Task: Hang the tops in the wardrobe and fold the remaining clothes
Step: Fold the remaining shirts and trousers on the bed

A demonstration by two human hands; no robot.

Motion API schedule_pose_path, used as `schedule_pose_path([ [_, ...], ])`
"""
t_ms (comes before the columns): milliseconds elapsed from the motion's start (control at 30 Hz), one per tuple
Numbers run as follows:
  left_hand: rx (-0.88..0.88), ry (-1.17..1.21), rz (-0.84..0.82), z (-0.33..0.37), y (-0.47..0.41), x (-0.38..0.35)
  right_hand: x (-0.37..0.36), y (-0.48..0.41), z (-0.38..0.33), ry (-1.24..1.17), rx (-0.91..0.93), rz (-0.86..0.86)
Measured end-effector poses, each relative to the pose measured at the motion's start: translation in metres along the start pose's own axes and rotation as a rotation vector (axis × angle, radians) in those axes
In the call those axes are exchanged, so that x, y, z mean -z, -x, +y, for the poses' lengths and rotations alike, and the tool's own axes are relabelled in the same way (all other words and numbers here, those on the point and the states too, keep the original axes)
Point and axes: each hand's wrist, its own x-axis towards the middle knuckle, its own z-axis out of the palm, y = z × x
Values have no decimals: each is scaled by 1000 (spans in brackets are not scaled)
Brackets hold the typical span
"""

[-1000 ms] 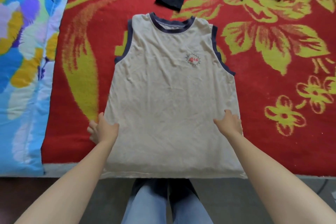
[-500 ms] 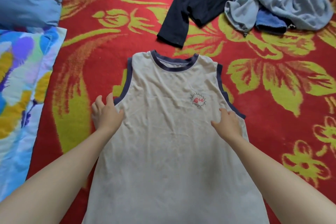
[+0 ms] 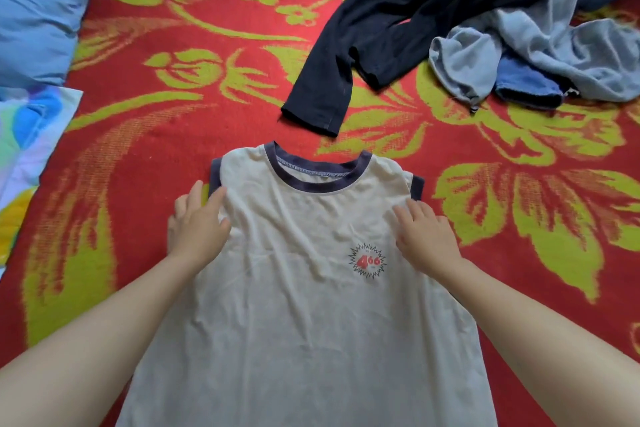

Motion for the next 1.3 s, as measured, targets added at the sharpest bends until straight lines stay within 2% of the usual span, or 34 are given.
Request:
schedule_pose_path([
  [67, -85, -101, -2, 1, -14, -1, -5, -14, 5, 85, 172, -25],
  [100, -127, -173, -18, 2, -22, 0, -7, -20, 8, 106, 192, -59],
  [200, -209, -397, -164, 8, -43, 4, -10, -40, 26, -2, -36, -154],
  [267, -207, -427, -244, 14, -53, 8, -8, -49, 37, -53, -121, -196],
  [333, -171, -342, -200, 22, -63, 9, -8, -58, 42, 13, -63, -120],
  [433, -161, -248, -17, 32, -82, 8, -5, -68, 42, 35, -25, 71],
  [500, -149, -248, -40, 39, -96, 8, -3, -76, 39, -42, -52, 62],
  [633, 4, -171, -223, 48, -117, 11, 6, -90, 25, -291, -154, -3],
  [767, 28, -132, -129, 48, -120, 21, 9, -98, 23, -313, -248, -48],
  [867, -23, 112, -129, 40, -113, 41, 16, -95, 35, -507, -263, -6],
  [967, -165, 251, -114, 28, -97, 63, 25, -78, 52, -762, -183, 113],
  [1067, -342, 192, -115, 10, -76, 80, 33, -43, 67, -901, -77, 139],
  [1133, -422, 100, -70, -3, -59, 84, 30, -22, 80, -826, 18, 187],
  [1167, -490, 36, 17, -11, -48, 84, 28, -10, 83, -768, 60, 231],
  [1233, -719, -114, 207, -27, -27, 81, 18, 11, 86, -532, 225, 431],
  [1300, -1000, -205, 255, -44, -6, 72, 6, 34, 86, -240, 468, 618],
])
